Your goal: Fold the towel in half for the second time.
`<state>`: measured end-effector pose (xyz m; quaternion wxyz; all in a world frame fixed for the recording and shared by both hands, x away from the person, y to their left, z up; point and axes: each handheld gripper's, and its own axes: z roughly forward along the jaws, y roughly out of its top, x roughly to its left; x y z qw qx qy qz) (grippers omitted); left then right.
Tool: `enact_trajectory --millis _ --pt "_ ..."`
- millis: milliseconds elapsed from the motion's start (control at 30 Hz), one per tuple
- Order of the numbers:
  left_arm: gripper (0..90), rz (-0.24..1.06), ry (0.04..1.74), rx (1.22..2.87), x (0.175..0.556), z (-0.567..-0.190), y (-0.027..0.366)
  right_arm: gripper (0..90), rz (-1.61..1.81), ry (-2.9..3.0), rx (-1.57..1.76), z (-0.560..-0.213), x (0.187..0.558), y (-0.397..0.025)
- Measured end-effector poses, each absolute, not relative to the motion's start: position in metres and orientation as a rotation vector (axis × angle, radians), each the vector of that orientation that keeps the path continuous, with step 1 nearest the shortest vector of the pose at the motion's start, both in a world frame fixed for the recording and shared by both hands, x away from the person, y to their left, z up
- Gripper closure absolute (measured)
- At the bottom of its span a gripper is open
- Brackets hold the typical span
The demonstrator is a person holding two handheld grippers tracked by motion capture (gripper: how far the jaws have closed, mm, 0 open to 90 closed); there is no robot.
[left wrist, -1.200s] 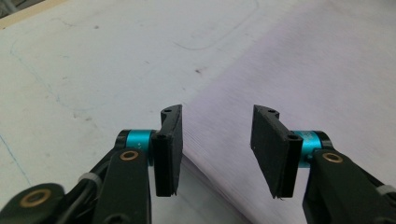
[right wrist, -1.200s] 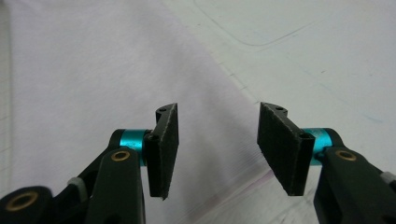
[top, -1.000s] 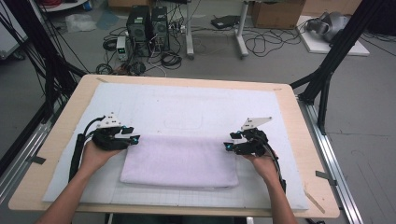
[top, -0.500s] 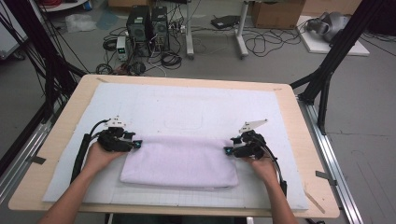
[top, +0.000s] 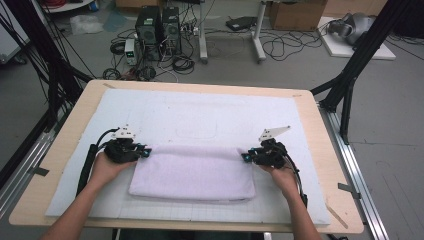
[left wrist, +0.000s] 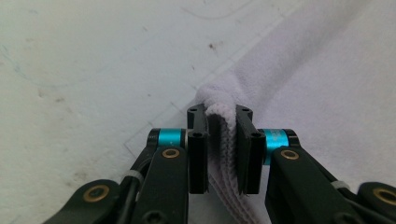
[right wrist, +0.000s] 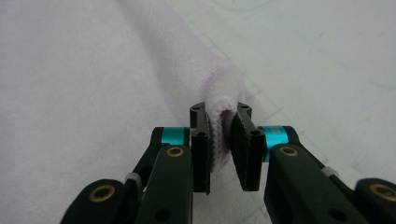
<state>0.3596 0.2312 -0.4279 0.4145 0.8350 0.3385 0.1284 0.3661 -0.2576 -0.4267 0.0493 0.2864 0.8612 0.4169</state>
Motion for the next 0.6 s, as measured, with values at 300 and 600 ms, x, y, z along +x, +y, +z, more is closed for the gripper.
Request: enact_trajectory --millis 300,600 --pt "77.5 0.44 0.872 2.007 0.386 -0.392 0.227 79.4 1.228 2.54 0.849 -0.389 0.391 -0.257" --pt "71.3 0.564 0.953 2.008 0.447 -0.375 0.214 70.7 1.213 2.446 0.907 -0.374 0.441 -0.258"
